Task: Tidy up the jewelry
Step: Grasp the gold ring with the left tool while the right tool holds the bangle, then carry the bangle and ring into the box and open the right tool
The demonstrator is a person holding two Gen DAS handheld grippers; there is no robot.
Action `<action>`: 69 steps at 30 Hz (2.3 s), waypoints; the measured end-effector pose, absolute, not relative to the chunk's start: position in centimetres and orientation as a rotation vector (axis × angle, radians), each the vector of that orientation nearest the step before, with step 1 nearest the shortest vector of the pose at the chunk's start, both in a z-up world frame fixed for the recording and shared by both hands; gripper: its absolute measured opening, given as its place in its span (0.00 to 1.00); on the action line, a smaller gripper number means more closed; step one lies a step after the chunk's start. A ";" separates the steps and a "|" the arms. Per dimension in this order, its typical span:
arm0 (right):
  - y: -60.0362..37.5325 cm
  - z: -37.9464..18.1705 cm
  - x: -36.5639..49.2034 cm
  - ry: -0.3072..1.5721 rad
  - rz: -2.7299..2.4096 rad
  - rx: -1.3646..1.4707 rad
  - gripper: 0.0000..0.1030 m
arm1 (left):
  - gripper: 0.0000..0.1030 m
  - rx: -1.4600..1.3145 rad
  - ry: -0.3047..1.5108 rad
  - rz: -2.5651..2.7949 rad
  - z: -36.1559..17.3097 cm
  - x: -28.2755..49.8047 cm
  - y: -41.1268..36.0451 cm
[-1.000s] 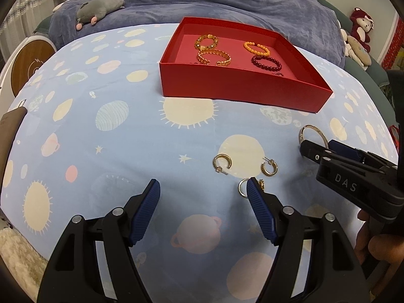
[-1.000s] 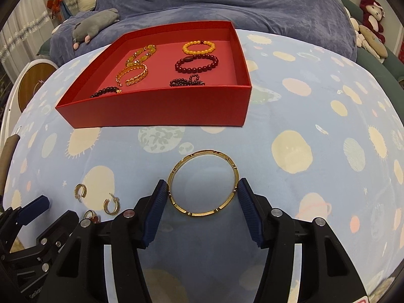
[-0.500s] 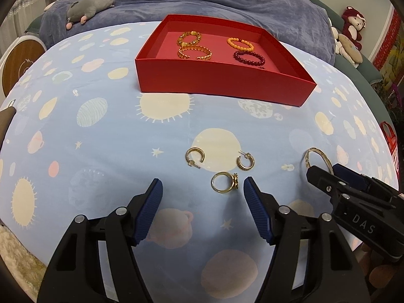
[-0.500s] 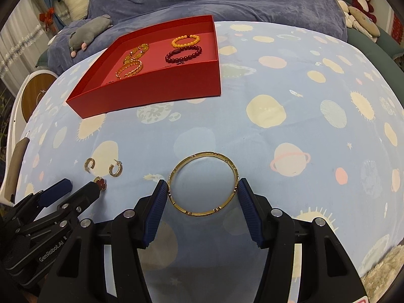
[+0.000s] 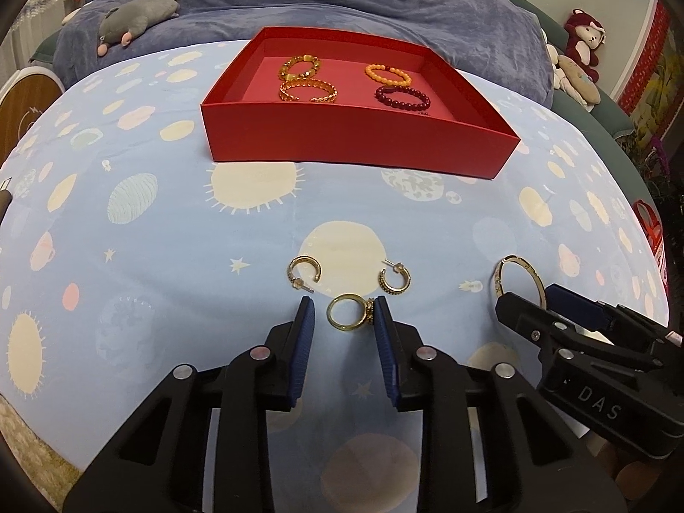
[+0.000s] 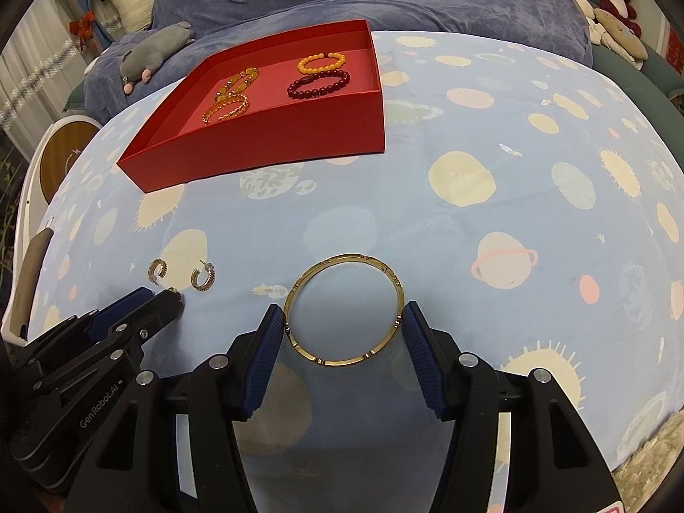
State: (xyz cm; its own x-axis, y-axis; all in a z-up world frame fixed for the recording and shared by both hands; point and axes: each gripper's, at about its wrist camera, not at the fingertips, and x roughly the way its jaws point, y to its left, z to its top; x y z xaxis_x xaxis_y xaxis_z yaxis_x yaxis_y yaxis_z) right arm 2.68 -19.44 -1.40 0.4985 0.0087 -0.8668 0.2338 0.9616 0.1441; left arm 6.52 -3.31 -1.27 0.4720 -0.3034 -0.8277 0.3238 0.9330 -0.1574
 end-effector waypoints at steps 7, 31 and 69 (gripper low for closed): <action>-19.1 -1.3 2.7 1.040 -0.126 0.260 0.54 | 0.21 0.010 1.008 -0.393 -1.2 6.6 -3.1; -18.5 3.2 2.2 0.936 -0.072 0.288 0.54 | 0.21 -0.035 0.946 -0.401 3.0 6.5 -2.1; -19.0 4.8 19.1 0.876 -0.013 0.173 0.54 | 0.21 -0.006 0.891 -0.347 4.6 23.4 -4.8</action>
